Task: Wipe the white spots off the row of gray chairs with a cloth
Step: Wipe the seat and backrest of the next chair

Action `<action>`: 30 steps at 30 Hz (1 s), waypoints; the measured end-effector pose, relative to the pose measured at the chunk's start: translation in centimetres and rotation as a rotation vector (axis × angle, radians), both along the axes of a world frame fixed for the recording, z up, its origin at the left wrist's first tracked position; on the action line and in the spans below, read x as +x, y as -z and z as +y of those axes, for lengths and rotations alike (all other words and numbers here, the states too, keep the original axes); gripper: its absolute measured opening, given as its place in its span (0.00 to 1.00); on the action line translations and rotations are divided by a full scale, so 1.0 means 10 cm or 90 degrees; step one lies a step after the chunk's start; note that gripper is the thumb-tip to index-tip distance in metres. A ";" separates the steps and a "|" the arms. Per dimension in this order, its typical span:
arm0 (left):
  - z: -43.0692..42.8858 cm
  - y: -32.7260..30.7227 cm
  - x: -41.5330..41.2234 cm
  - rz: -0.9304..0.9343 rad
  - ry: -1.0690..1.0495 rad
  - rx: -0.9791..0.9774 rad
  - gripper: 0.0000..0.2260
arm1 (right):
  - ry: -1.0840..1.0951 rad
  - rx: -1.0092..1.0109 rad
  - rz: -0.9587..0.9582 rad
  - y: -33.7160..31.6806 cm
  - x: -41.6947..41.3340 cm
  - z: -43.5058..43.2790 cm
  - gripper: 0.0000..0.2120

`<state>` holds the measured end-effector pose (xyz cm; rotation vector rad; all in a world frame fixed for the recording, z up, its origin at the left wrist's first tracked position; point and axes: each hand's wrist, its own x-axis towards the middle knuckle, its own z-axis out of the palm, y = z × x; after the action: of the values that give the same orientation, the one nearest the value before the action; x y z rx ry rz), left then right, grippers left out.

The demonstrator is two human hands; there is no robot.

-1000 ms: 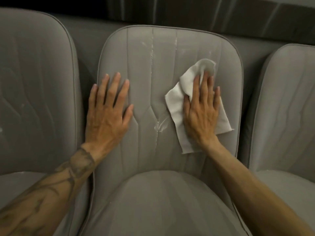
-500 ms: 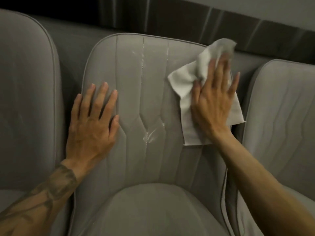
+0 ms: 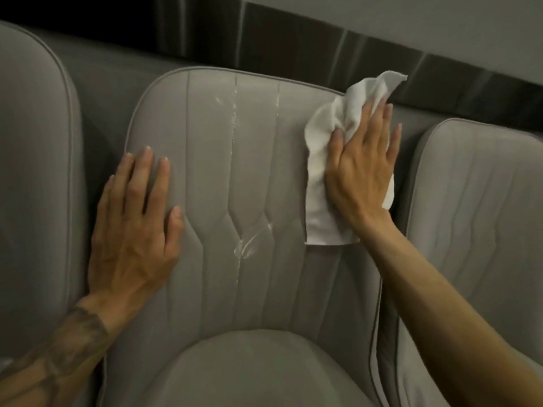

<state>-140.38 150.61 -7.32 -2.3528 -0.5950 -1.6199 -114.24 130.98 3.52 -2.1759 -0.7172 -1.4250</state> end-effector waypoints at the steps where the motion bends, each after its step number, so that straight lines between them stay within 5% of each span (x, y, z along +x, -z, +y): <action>1: -0.01 0.00 0.00 0.000 -0.001 0.000 0.28 | 0.003 0.010 0.001 0.00 -0.02 0.02 0.31; 7: -0.08 -0.01 -0.01 0.012 -0.011 -0.023 0.28 | -0.016 -0.145 0.013 0.56 -0.29 -0.15 0.33; 14: -0.07 -0.01 -0.01 0.009 -0.013 -0.027 0.28 | -0.077 0.046 0.055 -0.19 -0.22 0.23 0.32; 19: -0.08 -0.04 -0.04 0.017 0.000 -0.030 0.28 | -0.075 -0.135 0.018 0.14 -0.17 -0.23 0.31; 25: -0.10 -0.04 -0.03 0.018 -0.010 -0.036 0.29 | -0.110 0.081 0.110 -0.31 -0.15 0.13 0.31; 30: -0.06 -0.02 -0.02 0.015 -0.004 -0.031 0.29 | -0.066 -0.118 0.022 0.28 -0.19 -0.22 0.31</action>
<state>-140.63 150.05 -7.08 -2.3987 -0.6438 -1.5896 -116.19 128.78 0.74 -2.2590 -0.9684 -1.3119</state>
